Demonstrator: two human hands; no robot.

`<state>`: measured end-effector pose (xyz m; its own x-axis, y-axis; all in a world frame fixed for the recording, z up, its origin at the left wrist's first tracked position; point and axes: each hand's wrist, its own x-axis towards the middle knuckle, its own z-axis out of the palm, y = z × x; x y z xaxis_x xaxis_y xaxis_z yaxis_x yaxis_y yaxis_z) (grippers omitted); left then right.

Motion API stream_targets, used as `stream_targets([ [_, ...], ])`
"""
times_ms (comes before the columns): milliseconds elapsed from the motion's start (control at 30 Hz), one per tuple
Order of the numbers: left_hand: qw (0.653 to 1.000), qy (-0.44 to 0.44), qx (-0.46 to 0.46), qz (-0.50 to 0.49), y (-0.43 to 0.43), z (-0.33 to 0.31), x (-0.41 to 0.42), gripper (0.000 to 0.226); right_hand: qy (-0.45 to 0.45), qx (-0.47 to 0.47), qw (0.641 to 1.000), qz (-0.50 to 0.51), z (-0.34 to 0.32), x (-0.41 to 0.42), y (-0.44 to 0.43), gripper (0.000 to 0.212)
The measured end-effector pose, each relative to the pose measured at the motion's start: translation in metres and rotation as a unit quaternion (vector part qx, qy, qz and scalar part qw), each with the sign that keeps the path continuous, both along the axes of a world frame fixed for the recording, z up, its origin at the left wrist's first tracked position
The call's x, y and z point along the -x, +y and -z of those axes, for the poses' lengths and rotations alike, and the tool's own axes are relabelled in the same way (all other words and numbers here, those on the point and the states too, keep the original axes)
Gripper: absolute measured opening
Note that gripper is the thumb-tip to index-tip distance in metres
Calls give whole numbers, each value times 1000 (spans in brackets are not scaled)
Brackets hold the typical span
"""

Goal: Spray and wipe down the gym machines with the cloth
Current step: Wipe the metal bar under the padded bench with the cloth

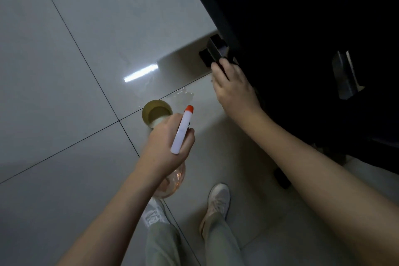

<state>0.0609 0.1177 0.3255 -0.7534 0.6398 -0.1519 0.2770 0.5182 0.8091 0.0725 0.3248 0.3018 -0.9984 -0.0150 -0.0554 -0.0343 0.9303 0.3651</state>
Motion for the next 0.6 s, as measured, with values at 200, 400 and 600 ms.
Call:
stream_targets([
  [200,1000,1,-6,-3,-1,2,0,21,101,102,988,62,-12,-52,3,31],
  [400,1000,-6,-9,0,4,2,-6,21,82,93,991,58,-7,-2,-4,55],
  [600,1000,-6,-3,14,4,0,-8,22,88,68,994,-3,9,-50,7,43],
])
